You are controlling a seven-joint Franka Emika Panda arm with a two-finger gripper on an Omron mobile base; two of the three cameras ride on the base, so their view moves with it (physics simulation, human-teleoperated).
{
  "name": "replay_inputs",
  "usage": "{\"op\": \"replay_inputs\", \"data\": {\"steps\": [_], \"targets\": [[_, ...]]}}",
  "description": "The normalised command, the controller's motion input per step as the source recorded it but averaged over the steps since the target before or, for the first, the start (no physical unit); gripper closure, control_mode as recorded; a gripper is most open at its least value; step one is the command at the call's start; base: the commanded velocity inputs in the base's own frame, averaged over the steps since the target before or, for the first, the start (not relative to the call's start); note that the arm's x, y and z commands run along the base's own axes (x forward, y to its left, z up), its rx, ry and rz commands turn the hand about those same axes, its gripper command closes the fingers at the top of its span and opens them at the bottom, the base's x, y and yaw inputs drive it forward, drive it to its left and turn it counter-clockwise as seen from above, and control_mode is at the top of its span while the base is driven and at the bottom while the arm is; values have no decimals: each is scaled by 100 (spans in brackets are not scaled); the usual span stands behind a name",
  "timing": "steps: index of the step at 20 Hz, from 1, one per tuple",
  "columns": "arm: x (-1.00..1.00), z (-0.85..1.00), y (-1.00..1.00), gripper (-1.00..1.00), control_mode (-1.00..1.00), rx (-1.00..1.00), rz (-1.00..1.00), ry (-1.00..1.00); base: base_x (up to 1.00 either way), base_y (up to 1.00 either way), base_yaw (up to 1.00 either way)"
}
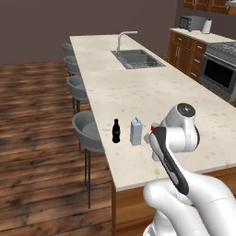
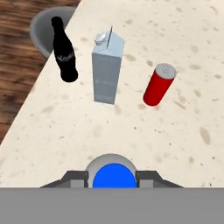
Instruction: Move the drinks to the dining counter.
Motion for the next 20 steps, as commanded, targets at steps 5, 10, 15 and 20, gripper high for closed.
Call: {"op": "replay_inputs", "data": {"steps": [5, 10, 15, 20], "targets": [[19, -17, 0, 100, -100, 1, 0, -3, 0, 0, 0], [7, -21, -1, 100, -100, 3, 0, -1, 0, 0, 0], [2, -18, 0, 100, -100, 1, 0, 0, 0, 0, 0], [0, -20, 0, 100, -100, 0, 0, 0, 0, 0, 0]]}}
